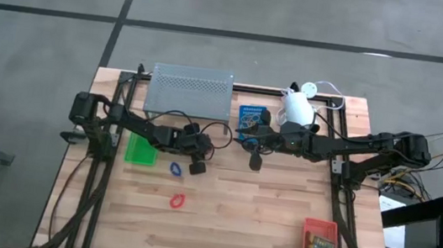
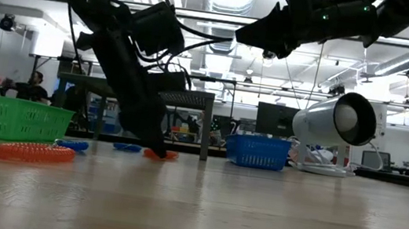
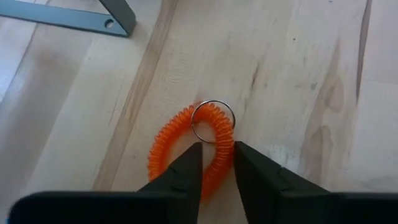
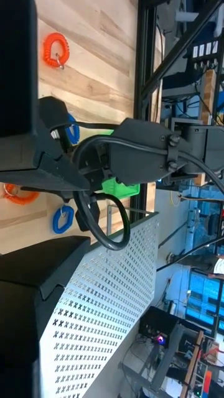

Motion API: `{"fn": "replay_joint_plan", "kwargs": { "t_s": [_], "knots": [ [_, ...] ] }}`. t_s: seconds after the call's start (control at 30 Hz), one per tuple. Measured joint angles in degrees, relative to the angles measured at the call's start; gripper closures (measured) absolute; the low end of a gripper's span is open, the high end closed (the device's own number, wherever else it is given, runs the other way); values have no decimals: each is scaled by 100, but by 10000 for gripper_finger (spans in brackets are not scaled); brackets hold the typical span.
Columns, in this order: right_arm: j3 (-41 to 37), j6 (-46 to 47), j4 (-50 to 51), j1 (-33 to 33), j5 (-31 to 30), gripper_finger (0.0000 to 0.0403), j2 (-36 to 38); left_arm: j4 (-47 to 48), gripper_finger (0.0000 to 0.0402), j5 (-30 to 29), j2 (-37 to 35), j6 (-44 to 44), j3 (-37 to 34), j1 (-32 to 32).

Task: Pick & Place Office Desk Supplies
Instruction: Put the orange spring keychain into the green bin

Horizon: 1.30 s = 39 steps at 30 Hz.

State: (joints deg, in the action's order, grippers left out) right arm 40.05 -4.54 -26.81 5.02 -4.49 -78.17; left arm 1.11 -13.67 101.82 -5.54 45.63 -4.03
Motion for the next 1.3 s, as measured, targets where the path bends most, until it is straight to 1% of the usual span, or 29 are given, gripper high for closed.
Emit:
{"fn": "replay_joint_plan", "kwargs": {
  "t_s": [0.17, 0.27, 0.77, 1.07, 1.3],
  "knots": [
    [0, 0, -1, 0, 0, 275, 0, 19, 357, 0, 0, -4, -2, 2],
    [0, 0, 0, 0, 0, 275, 0, 19, 372, -4, 0, -24, -4, 2],
    [0, 0, 0, 0, 0, 275, 0, 68, 369, -31, -105, -135, 9, -5],
    [1, 0, -1, 0, 0, 275, 0, 94, 369, -41, -717, -199, 11, 18],
    [2, 0, -2, 1, 0, 275, 0, 538, 369, -72, -1337, -475, 5, 72]
  ]
}}
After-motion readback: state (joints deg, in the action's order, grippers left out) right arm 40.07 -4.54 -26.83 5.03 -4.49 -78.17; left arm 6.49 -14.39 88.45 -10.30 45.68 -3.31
